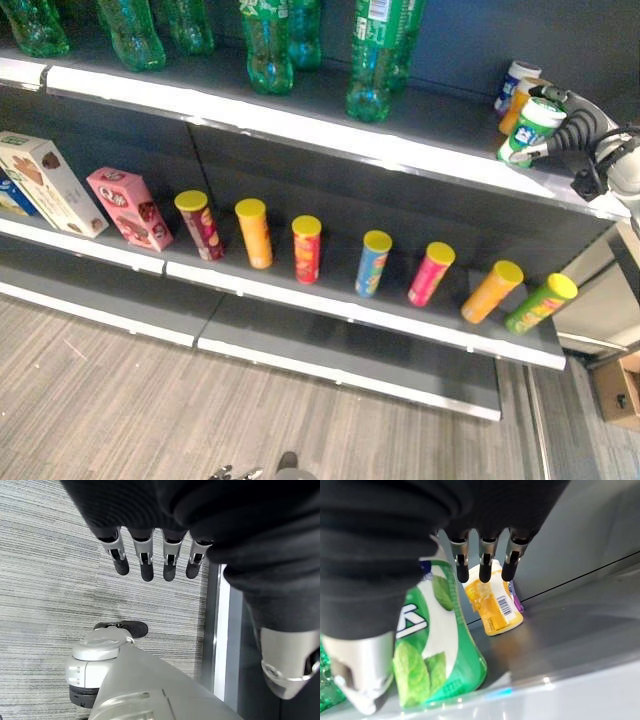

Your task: Put the goods on the table back onto the shelves and tidy them up.

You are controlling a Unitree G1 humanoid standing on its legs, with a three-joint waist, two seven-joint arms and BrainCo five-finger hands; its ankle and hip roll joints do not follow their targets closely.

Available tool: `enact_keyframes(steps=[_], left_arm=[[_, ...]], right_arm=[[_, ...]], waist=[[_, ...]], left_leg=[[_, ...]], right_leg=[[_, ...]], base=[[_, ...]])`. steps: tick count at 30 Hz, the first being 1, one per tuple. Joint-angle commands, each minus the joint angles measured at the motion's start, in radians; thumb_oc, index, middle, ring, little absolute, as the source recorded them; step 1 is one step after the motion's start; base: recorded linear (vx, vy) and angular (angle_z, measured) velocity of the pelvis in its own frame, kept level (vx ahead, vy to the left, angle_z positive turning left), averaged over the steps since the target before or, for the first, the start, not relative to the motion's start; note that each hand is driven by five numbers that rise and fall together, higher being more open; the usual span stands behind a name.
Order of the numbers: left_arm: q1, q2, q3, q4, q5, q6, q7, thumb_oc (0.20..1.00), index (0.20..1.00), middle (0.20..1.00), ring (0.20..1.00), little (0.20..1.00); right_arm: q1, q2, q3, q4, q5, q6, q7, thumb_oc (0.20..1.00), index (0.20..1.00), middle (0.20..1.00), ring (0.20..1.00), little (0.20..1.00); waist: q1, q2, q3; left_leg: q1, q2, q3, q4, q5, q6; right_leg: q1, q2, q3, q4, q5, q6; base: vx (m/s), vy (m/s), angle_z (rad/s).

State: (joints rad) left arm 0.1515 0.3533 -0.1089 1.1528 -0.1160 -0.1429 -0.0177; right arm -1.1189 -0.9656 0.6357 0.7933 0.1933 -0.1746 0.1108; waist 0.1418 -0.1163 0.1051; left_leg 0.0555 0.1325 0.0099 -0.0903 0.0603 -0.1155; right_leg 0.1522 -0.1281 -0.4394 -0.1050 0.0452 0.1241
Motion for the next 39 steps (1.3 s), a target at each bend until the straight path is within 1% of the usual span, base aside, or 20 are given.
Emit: enact_keyframes(steps=[1, 6, 8, 9, 14, 15, 17, 20, 23, 26, 28, 29, 30, 31, 33, 34, 36, 37, 38, 39], left_arm=[[-0.063, 0.047, -0.027, 0.029, -0.024, -0.009, -0.004, 1.000, 1.000, 1.000, 1.000, 1.000], [-0.067, 0.046, -0.020, 0.034, -0.033, -0.008, 0.002, 1.000, 1.000, 1.000, 1.000, 1.000], [-0.070, 0.046, -0.014, 0.036, -0.033, -0.006, 0.008, 1.000, 1.000, 1.000, 1.000, 1.000], [-0.070, 0.046, -0.014, 0.036, -0.033, -0.006, 0.008, 1.000, 1.000, 1.000, 1.000, 1.000], [-0.074, 0.038, 0.004, 0.040, -0.039, -0.005, 0.023, 1.000, 1.000, 1.000, 1.000, 1.000], [-0.074, 0.038, 0.004, 0.040, -0.039, -0.005, 0.023, 1.000, 1.000, 1.000, 1.000, 1.000], [-0.075, 0.031, 0.015, 0.045, -0.035, -0.003, 0.028, 1.000, 1.000, 1.000, 1.000, 1.000], [-0.073, 0.031, 0.025, 0.048, -0.038, -0.003, 0.033, 1.000, 1.000, 1.000, 1.000, 1.000], [-0.075, 0.025, 0.045, 0.052, -0.039, -0.001, 0.041, 1.000, 1.000, 1.000, 1.000, 1.000], [-0.077, 0.020, 0.059, 0.057, -0.043, 0.000, 0.043, 1.000, 1.000, 1.000, 1.000, 1.000], [-0.078, 0.009, 0.073, 0.058, -0.045, 0.001, 0.042, 1.000, 1.000, 1.000, 1.000, 1.000], [-0.078, 0.011, 0.072, 0.058, -0.045, 0.001, 0.043, 1.000, 1.000, 1.000, 1.000, 1.000], [-0.081, 0.001, 0.084, 0.060, -0.041, 0.003, 0.044, 1.000, 1.000, 1.000, 1.000, 1.000], [-0.080, -0.005, 0.093, 0.061, -0.038, 0.005, 0.042, 1.000, 1.000, 1.000, 1.000, 1.000], [-0.082, -0.012, 0.099, 0.061, -0.030, 0.002, 0.039, 1.000, 1.000, 1.000, 1.000, 1.000], [-0.084, -0.023, 0.106, 0.058, -0.029, 0.000, 0.036, 1.000, 1.000, 1.000, 1.000, 1.000], [-0.086, -0.029, 0.109, 0.056, -0.028, -0.003, 0.036, 1.000, 1.000, 1.000, 1.000, 1.000], [-0.091, -0.026, 0.101, 0.054, -0.023, -0.004, 0.037, 1.000, 1.000, 1.000, 1.000, 1.000], [-0.094, -0.030, 0.109, 0.051, -0.019, -0.007, 0.036, 1.000, 1.000, 1.000, 1.000, 1.000], [-0.094, -0.030, 0.106, 0.049, -0.015, -0.010, 0.035, 1.000, 1.000, 1.000, 1.000, 1.000]], right_arm=[[-0.109, -0.066, 0.056, -0.001, -0.033, -0.010, -0.027, 1.000, 1.000, 1.000, 1.000, 1.000], [-0.125, -0.076, 0.048, -0.066, -0.031, -0.024, -0.053, 1.000, 1.000, 1.000, 1.000, 1.000], [-0.139, -0.083, 0.034, -0.106, -0.040, -0.034, -0.086, 1.000, 1.000, 1.000, 1.000, 1.000], [-0.139, -0.083, 0.034, -0.106, -0.040, -0.034, -0.086, 1.000, 1.000, 1.000, 1.000, 1.000], [-0.136, -0.107, -0.034, -0.245, -0.055, -0.067, -0.169, 1.000, 1.000, 1.000, 1.000, 1.000], [-0.133, -0.107, -0.036, -0.246, -0.056, -0.066, -0.169, 1.000, 1.000, 1.000, 1.000, 1.000], [-0.122, -0.128, -0.067, -0.316, -0.091, -0.082, -0.198, 1.000, 1.000, 1.000, 1.000, 1.000], [-0.101, -0.147, -0.096, -0.377, -0.102, -0.084, -0.207, 1.000, 1.000, 1.000, 1.000, 1.000], [-0.052, -0.185, -0.158, -0.488, -0.104, -0.101, -0.225, 1.000, 1.000, 1.000, 1.000, 1.000], [0.035, -0.214, -0.230, -0.590, -0.086, -0.113, -0.212, 1.000, 1.000, 1.000, 1.000, 1.000], [0.092, -0.235, -0.271, -0.656, -0.083, -0.121, -0.202, 1.000, 1.000, 1.000, 1.000, 1.000], [0.104, -0.236, -0.282, -0.662, -0.083, -0.119, -0.201, 1.000, 1.000, 1.000, 1.000, 1.000], [0.214, -0.242, -0.373, -0.752, -0.080, -0.126, -0.194, 1.000, 1.000, 1.000, 1.000, 1.000], [0.257, -0.247, -0.408, -0.783, -0.076, -0.132, -0.189, 1.000, 1.000, 1.000, 1.000, 1.000], [0.406, -0.238, -0.535, -0.857, -0.064, -0.141, -0.175, 1.000, 1.000, 1.000, 1.000, 1.000], [0.470, -0.225, -0.584, -0.875, -0.059, -0.148, -0.175, 1.000, 1.000, 1.000, 1.000, 1.000], [0.626, -0.190, -0.709, -0.938, -0.043, -0.151, -0.159, 1.000, 1.000, 1.000, 1.000, 1.000], [0.712, -0.176, -0.784, -0.963, -0.045, -0.151, -0.157, 1.000, 1.000, 1.000, 1.000, 1.000], [0.757, -0.166, -0.816, -0.972, -0.037, -0.155, -0.150, 1.000, 1.000, 1.000, 1.000, 1.000], [0.801, -0.152, -0.850, -0.988, -0.026, -0.155, -0.141, 1.000, 1.000, 1.000, 1.000, 1.000]], waist=[[0.019, -0.019, 0.019], [0.014, -0.018, 0.018], [0.011, -0.018, 0.016], [0.011, -0.018, 0.016], [0.001, -0.015, 0.014], [0.001, -0.016, 0.014], [-0.004, -0.015, 0.012], [-0.010, -0.014, 0.011], [-0.027, -0.013, 0.009], [-0.044, -0.014, 0.008], [-0.067, -0.013, 0.003], [-0.065, -0.015, 0.002], [-0.085, -0.012, 0.002], [-0.098, -0.008, 0.000], [-0.115, -0.010, -0.003], [-0.133, -0.007, -0.003], [-0.150, -0.009, -0.005], [-0.151, -0.012, -0.007], [-0.170, -0.009, -0.007], [-0.176, -0.009, -0.007]], left_leg=[[0.056, 0.050, 0.097, 0.003, -0.057, -0.058], [0.061, 0.049, 0.102, 0.003, -0.059, -0.057], [0.065, 0.049, 0.105, 0.003, -0.063, -0.056], [0.065, 0.049, 0.105, 0.003, -0.063, -0.056], [0.072, 0.048, 0.113, 0.003, -0.070, -0.054], [0.072, 0.048, 0.113, 0.003, -0.070, -0.054], [0.074, 0.047, 0.115, 0.003, -0.074, -0.052], [0.076, 0.047, 0.118, 0.003, -0.076, -0.051], [0.081, 0.047, 0.126, 0.003, -0.081, -0.049], [0.086, 0.045, 0.139, 0.003, -0.085, -0.047], [0.085, 0.040, 0.148, 0.003, -0.085, -0.043], [0.085, 0.040, 0.149, 0.003, -0.086, -0.043], [0.092, 0.039, 0.162, 0.003, -0.090, -0.040], [0.095, 0.039, 0.168, 0.003, -0.093, -0.039], [0.102, 0.038, 0.182, 0.003, -0.099, -0.036], [0.107, 0.038, 0.191, 0.003, -0.103, -0.034], [0.116, 0.037, 0.208, 0.003, -0.108, -0.030], [0.120, 0.036, 0.216, 0.003, -0.112, -0.028], [0.124, 0.036, 0.225, 0.003, -0.114, -0.026], [0.127, 0.035, 0.232, 0.003, -0.116, -0.024]], right_leg=[[0.048, 0.004, -0.066, 0.019, -0.079, -0.011], [0.049, 0.004, -0.061, 0.020, -0.080, -0.012], [0.049, 0.004, -0.057, 0.020, -0.080, -0.011], [0.049, 0.004, -0.057, 0.020, -0.080, -0.011], [0.049, 0.003, -0.052, 0.021, -0.079, -0.010], [0.050, 0.003, -0.052, 0.021, -0.079, -0.010], [0.049, 0.000, -0.048, 0.021, -0.079, -0.009], [0.049, -0.001, -0.048, 0.022, -0.078, -0.008], [0.044, -0.004, -0.038, 0.023, -0.075, -0.006], [0.042, -0.007, -0.028, 0.022, -0.072, -0.003], [0.033, -0.012, -0.022, 0.022, -0.064, 0.001], [0.033, -0.012, -0.021, 0.022, -0.064, 0.001], [0.028, -0.015, -0.008, 0.023, -0.060, 0.004], [0.025, -0.016, -0.002, 0.024, -0.058, 0.006], [0.021, -0.018, 0.010, 0.026, -0.055, 0.009], [0.017, -0.020, 0.019, 0.026, -0.051, 0.012], [0.011, -0.021, 0.035, 0.028, -0.048, 0.014], [0.008, -0.021, 0.043, 0.029, -0.046, 0.016], [0.004, -0.023, 0.052, 0.030, -0.044, 0.018], [0.000, -0.023, 0.059, 0.031, -0.042, 0.019]], base=[[0.00, 0.000, 0.00], [0.00, 0.000, 0.00], [0.00, 0.000, 0.00], [0.00, 0.000, 0.00], [0.00, 0.000, 0.00], [0.00, 0.000, 0.00], [0.00, 0.000, 0.00], [0.00, 0.000, 0.00], [0.00, 0.022, 0.00], [0.00, 0.039, -0.05], [0.00, 0.040, -0.08], [0.01, 0.051, -0.22], [0.00, 0.046, -0.24], [0.01, 0.063, -0.21], [0.02, 0.044, -0.26], [0.02, 0.043, -0.32], [0.02, 0.042, -0.26], [0.01, 0.043, -0.38], [0.01, 0.040, -0.43], [0.01, 0.027, -0.36]])
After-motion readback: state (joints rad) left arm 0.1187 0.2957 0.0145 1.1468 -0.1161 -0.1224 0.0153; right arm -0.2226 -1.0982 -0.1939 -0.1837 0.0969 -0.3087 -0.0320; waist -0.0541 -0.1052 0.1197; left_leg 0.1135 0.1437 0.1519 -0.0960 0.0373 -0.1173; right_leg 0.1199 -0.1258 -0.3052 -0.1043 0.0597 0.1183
